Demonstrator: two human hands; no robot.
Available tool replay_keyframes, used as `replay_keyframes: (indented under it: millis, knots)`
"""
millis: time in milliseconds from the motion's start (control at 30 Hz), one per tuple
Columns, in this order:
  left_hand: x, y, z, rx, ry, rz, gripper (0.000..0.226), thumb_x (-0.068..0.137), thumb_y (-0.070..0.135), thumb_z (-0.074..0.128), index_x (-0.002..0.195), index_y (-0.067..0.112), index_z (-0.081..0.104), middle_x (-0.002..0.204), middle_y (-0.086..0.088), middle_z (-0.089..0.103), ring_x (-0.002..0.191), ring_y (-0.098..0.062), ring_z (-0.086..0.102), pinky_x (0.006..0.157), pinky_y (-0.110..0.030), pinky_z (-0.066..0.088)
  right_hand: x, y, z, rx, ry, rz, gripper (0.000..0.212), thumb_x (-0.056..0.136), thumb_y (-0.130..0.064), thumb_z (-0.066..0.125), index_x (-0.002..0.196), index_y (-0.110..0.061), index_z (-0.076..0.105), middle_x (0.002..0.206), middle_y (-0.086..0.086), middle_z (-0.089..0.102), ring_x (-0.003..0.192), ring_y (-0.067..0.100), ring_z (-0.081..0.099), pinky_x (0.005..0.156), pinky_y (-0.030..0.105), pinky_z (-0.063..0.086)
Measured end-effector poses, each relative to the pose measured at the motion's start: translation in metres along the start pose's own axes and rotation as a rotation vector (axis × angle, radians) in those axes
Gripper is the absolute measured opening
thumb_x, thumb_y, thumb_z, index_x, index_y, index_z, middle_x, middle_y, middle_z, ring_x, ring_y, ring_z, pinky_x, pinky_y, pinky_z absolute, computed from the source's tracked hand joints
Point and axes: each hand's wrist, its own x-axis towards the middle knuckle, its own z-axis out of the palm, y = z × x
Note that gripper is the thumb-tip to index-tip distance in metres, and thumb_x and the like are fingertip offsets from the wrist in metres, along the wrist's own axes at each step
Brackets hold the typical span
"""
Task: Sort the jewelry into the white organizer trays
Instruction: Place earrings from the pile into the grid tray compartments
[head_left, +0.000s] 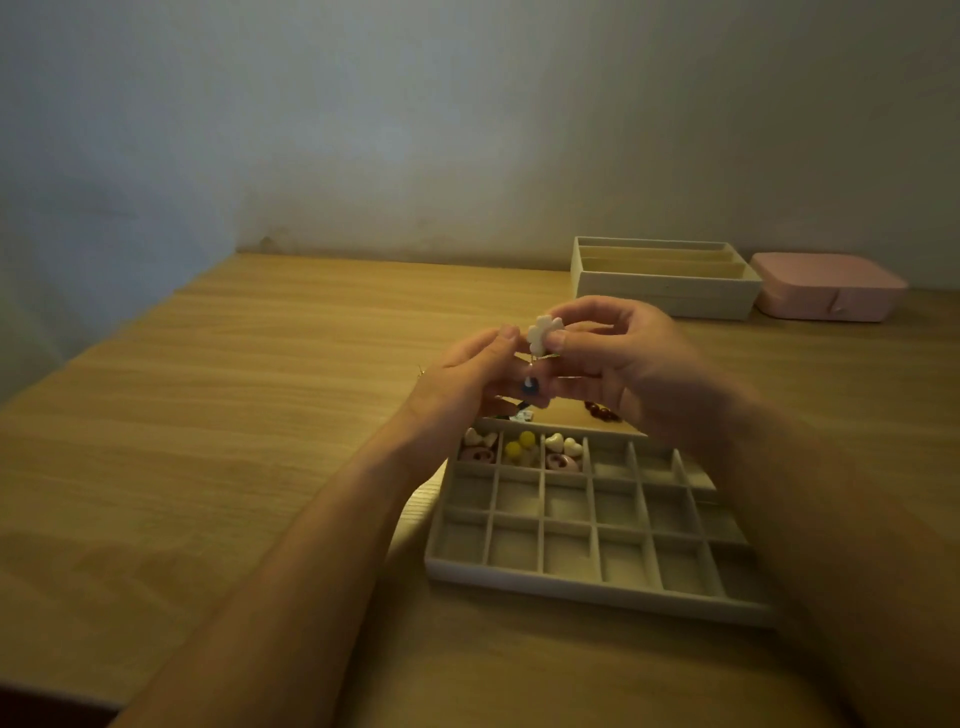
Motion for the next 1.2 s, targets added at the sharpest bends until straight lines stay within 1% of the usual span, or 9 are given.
replay_keyframes:
  millis: [100, 200, 300, 533, 633, 733, 833, 1000, 1200]
  knots:
    - [0.000, 0.000, 0.006, -0.089, -0.029, 0.008, 0.025, 0.105, 0.028, 0.044, 0.113, 0.012, 0.061, 0.079, -0.003, 0.064, 0.072, -0.017, 0.062, 0.063, -0.029, 0.047, -0.001, 0.002, -0.003, 0.157, 0.005, -0.047, 0.016, 0.094, 0.002, 0.060, 0.106, -0.008, 0.063, 0.091, 0.013, 0.074, 0.085, 0.025, 0.075, 0.070, 0.030, 0.062]
    - [0.001, 0.000, 0.007, -0.128, -0.012, 0.040, 0.014, 0.100, 0.023, 0.054, 0.106, 0.014, 0.063, 0.075, 0.001, 0.059, 0.064, -0.013, 0.055, 0.054, -0.024, 0.044, -0.001, 0.002, -0.006, 0.183, -0.025, -0.065, 0.014, 0.095, 0.004, 0.058, 0.100, -0.008, 0.064, 0.090, 0.011, 0.072, 0.086, 0.025, 0.073, 0.074, 0.031, 0.061]
    - [0.001, 0.000, 0.007, -0.094, 0.073, 0.083, 0.013, 0.093, 0.020, 0.065, 0.104, 0.015, 0.066, 0.079, 0.002, 0.064, 0.069, -0.014, 0.059, 0.059, -0.025, 0.049, -0.001, 0.002, -0.012, 0.095, -0.032, -0.050, 0.013, 0.094, 0.007, 0.059, 0.092, -0.005, 0.065, 0.092, 0.013, 0.071, 0.091, 0.026, 0.073, 0.079, 0.033, 0.060]
    - [0.002, -0.002, 0.012, 0.032, 0.109, 0.107, 0.014, 0.087, 0.012, 0.074, 0.096, 0.022, 0.074, 0.096, -0.002, 0.071, 0.087, -0.020, 0.065, 0.074, -0.031, 0.055, -0.012, 0.007, -0.026, -0.155, 0.040, 0.035, 0.021, 0.094, 0.006, 0.058, 0.085, -0.002, 0.075, 0.089, 0.011, 0.074, 0.080, 0.025, 0.070, 0.070, 0.032, 0.060]
    - [0.004, 0.000, 0.018, 0.104, 0.083, 0.054, 0.017, 0.084, 0.011, 0.076, 0.096, 0.023, 0.075, 0.094, -0.003, 0.072, 0.084, -0.017, 0.067, 0.075, -0.029, 0.056, -0.018, 0.007, -0.035, -0.231, 0.067, 0.034, 0.025, 0.096, 0.004, 0.056, 0.085, -0.003, 0.078, 0.091, 0.008, 0.076, 0.083, 0.026, 0.073, 0.072, 0.033, 0.063]
    - [0.008, 0.007, 0.021, 0.126, -0.006, -0.057, 0.018, 0.086, 0.009, 0.074, 0.101, 0.019, 0.076, 0.090, -0.002, 0.073, 0.084, -0.015, 0.070, 0.075, -0.025, 0.056, -0.027, 0.006, -0.044, -0.321, 0.060, 0.028, 0.006, 0.091, -0.006, 0.069, 0.091, -0.004, 0.076, 0.090, 0.012, 0.075, 0.081, 0.024, 0.074, 0.072, 0.033, 0.063]
    - [0.013, 0.014, 0.026, 0.136, -0.111, -0.142, 0.016, 0.092, 0.009, 0.067, 0.101, 0.018, 0.077, 0.096, -0.006, 0.074, 0.089, -0.017, 0.072, 0.077, -0.027, 0.058, -0.032, 0.008, -0.053, -0.399, 0.076, 0.038, 0.012, 0.084, -0.010, 0.078, 0.093, -0.005, 0.072, 0.089, 0.014, 0.075, 0.076, 0.022, 0.072, 0.067, 0.030, 0.062]
    - [0.022, 0.012, 0.034, 0.449, -0.138, -0.078, 0.017, 0.090, 0.009, 0.071, 0.101, 0.022, 0.075, 0.092, -0.006, 0.074, 0.079, -0.011, 0.069, 0.074, -0.027, 0.061, -0.035, 0.011, -0.058, -0.568, 0.027, 0.086, 0.022, 0.084, -0.013, 0.080, 0.103, -0.016, 0.070, 0.087, 0.004, 0.077, 0.077, 0.019, 0.072, 0.063, 0.028, 0.056]
    - [0.030, 0.006, 0.037, 0.572, -0.082, -0.015, 0.019, 0.078, 0.013, 0.084, 0.092, 0.022, 0.074, 0.084, 0.000, 0.077, 0.077, -0.011, 0.074, 0.075, -0.034, 0.063, -0.036, 0.018, -0.061, -0.748, 0.015, 0.042, 0.013, 0.079, -0.017, 0.086, 0.089, -0.016, 0.077, 0.083, 0.004, 0.077, 0.078, 0.017, 0.073, 0.067, 0.026, 0.057]
